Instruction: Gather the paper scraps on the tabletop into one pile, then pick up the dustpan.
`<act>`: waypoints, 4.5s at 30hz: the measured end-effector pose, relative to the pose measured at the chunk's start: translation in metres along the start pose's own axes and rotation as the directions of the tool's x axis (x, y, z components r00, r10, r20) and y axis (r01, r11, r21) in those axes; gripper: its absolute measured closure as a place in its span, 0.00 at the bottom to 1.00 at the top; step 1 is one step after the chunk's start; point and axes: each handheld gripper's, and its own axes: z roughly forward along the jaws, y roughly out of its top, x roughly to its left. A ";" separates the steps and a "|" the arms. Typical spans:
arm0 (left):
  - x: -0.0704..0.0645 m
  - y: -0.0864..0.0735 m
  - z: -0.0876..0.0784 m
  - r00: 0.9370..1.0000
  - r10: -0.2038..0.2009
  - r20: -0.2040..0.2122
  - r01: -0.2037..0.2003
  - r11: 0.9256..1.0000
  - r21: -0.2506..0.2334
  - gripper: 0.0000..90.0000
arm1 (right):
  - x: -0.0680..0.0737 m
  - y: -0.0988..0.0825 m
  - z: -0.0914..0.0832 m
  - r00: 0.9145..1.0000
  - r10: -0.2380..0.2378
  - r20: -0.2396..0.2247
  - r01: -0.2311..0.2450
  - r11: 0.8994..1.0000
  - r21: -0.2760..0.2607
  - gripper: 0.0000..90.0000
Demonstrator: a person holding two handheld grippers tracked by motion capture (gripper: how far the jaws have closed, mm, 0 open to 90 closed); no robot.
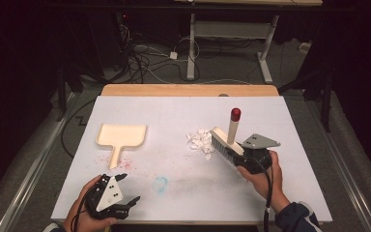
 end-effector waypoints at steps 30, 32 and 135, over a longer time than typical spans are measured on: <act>0.000 0.001 0.003 1.000 -0.008 -0.005 0.008 1.000 0.007 0.23 | 0.015 0.017 0.065 0.970 0.082 0.227 -0.088 0.996 0.015 0.75; 0.001 0.001 0.002 1.000 -0.002 -0.006 0.002 1.000 0.011 0.23 | 0.020 0.019 0.067 0.973 0.080 0.217 -0.083 0.996 0.008 0.75; 0.113 -0.019 0.069 0.761 -0.604 -0.239 0.638 0.763 0.103 0.30 | -0.003 -0.027 -0.053 0.996 -0.055 0.069 0.061 0.994 -0.087 0.75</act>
